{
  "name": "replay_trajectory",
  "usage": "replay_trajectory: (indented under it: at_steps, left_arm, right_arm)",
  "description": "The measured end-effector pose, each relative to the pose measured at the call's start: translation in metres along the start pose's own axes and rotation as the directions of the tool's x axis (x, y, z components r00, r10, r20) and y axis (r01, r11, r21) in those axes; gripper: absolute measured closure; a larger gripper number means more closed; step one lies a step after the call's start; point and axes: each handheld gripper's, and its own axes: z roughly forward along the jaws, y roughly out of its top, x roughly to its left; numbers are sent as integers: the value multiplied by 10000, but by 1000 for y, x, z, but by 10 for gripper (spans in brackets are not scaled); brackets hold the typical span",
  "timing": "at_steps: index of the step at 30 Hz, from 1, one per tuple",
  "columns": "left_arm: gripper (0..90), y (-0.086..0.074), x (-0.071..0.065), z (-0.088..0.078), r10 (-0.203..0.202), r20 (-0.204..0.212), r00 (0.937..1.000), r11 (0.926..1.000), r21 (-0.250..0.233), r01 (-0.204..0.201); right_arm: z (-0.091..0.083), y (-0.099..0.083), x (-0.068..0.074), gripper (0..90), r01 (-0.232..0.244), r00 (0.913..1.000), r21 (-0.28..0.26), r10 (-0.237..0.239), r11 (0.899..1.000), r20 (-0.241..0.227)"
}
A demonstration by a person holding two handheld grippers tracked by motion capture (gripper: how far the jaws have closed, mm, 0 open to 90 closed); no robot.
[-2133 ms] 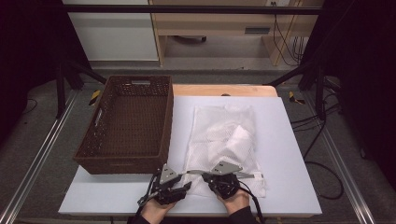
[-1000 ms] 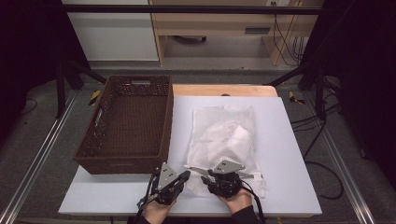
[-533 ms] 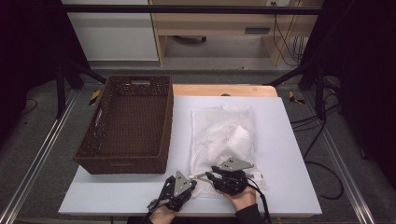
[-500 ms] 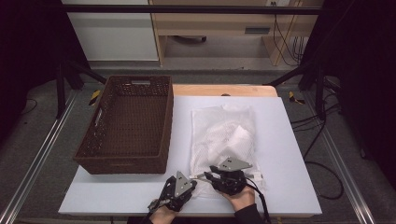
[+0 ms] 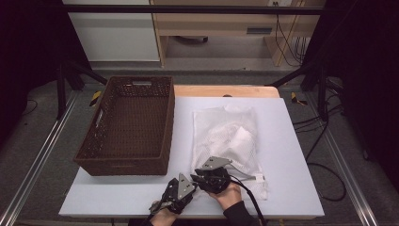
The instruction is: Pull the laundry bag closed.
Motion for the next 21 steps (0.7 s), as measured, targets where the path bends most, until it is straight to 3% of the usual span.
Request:
replay_trajectory:
  at_steps: [7, 13, 18, 21]
  left_arm:
    - [887, 0, 1, -1, -9, -8, 10000, 10000, -37, 9]
    - [868, -1, 2, -3, -297, 160, 9994, 9995, 117, 295]
    - [622, -5, 9, -16, -1042, 773, 9915, 9945, 207, 1029]
    - [579, -8, 8, -25, -1196, 841, 9893, 9928, 162, 1186]
  right_arm:
    - [8, 3, 2, 687, 73, 9998, 223, -69, 9997, -159]
    - [16, 2, -2, 704, -127, 9997, 655, 113, 9978, 216]
    - [16, 1, -4, 704, -174, 9992, 680, 148, 9975, 384]
    - [13, 1, -3, 706, -91, 9993, 484, 74, 9988, 365]
